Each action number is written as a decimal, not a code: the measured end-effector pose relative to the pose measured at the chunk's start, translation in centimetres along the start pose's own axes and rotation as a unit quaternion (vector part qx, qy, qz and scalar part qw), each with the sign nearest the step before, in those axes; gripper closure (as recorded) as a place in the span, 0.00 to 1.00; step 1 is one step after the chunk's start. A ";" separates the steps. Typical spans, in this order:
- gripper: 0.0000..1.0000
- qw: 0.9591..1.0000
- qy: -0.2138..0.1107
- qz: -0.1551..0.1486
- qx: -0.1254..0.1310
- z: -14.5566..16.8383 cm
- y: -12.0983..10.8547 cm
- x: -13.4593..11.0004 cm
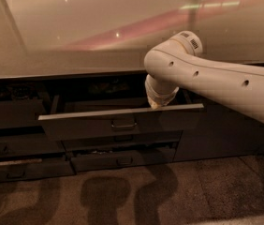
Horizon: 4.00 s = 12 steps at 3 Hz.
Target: Open top drawer
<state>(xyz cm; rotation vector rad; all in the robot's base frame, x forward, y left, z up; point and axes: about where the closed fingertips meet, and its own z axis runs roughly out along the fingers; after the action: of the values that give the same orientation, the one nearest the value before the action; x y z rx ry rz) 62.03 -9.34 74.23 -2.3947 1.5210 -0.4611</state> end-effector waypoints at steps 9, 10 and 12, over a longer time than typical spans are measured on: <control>1.00 0.993 0.110 -0.019 0.037 1.6 -0.1 5.0; 1.00 0.994 0.107 0.007 0.010 3.6 1.1 7.5; 1.00 0.995 0.099 0.027 -0.009 5.2 2.0 9.1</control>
Offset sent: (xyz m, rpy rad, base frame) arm -0.0016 -0.0049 -0.0045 -0.1208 -0.1662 0.0491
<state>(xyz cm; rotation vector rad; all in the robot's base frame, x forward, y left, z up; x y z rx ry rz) 66.10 -18.14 69.81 -2.3732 1.6742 -0.6942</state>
